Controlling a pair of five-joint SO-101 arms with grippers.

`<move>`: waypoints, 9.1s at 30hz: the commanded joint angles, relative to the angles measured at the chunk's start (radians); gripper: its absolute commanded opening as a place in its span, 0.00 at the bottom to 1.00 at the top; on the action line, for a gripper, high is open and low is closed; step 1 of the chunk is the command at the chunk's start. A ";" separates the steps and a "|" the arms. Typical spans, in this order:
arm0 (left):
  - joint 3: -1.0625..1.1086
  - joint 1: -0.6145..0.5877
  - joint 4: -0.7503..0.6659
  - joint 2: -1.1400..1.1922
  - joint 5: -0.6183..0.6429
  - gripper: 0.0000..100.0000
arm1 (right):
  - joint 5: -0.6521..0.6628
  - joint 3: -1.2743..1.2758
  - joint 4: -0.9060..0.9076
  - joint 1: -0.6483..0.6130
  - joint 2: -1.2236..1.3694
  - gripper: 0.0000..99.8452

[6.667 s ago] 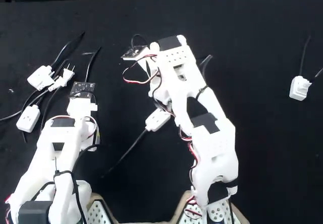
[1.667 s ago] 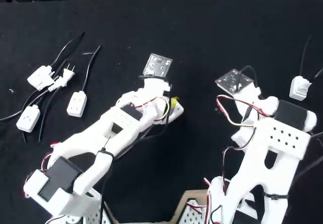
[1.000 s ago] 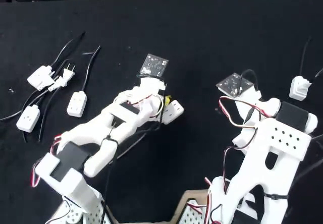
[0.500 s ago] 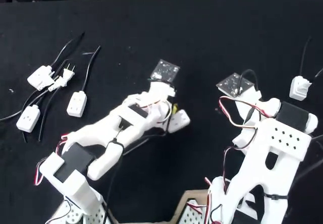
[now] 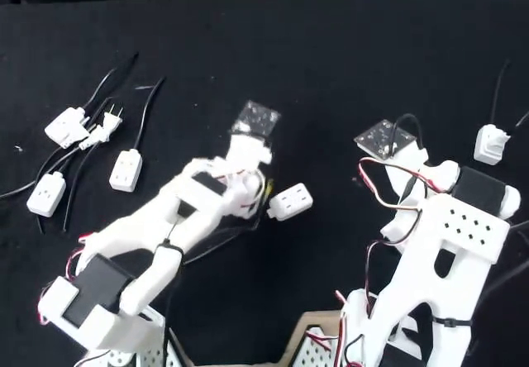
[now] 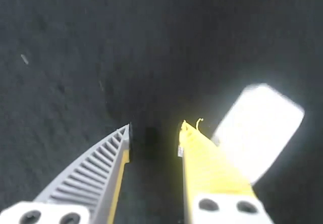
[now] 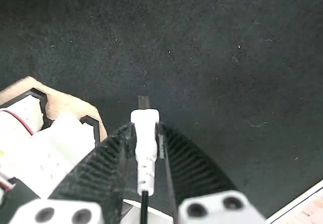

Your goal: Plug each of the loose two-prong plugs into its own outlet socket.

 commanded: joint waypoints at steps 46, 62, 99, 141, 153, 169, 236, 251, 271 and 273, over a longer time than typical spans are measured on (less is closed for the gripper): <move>0.372 -0.407 0.434 -0.720 -0.288 0.17 | -0.371 -0.260 -0.040 -0.617 0.516 0.01; 0.553 -0.412 0.235 -0.723 -0.115 0.17 | -0.210 -0.262 -0.040 -0.661 0.527 0.01; 0.555 -0.412 0.235 -0.723 -0.115 0.17 | -0.213 -0.386 -0.190 -0.594 0.598 0.01; 0.555 -0.412 0.242 -0.723 -0.118 0.17 | -0.176 -0.483 -0.161 -0.588 0.791 0.01; 0.555 -0.412 0.242 -0.723 -0.118 0.17 | -0.175 -0.544 -0.138 -0.592 0.800 0.01; 0.555 -0.412 0.242 -0.723 -0.118 0.17 | -0.175 -0.604 -0.140 -0.592 0.931 0.01; 0.553 -0.249 0.244 -0.723 -0.114 0.17 | -0.066 -0.503 -0.180 -0.695 0.932 0.01; 0.553 -0.249 0.244 -0.723 -0.114 0.17 | -0.195 -0.545 -0.155 -0.667 0.822 0.01; 0.553 -0.249 0.244 -0.723 -0.114 0.17 | -0.155 -0.803 -0.015 -0.654 1.009 0.01; 0.553 -0.249 0.244 -0.723 -0.114 0.17 | -0.132 -0.811 -0.015 -0.644 1.013 0.01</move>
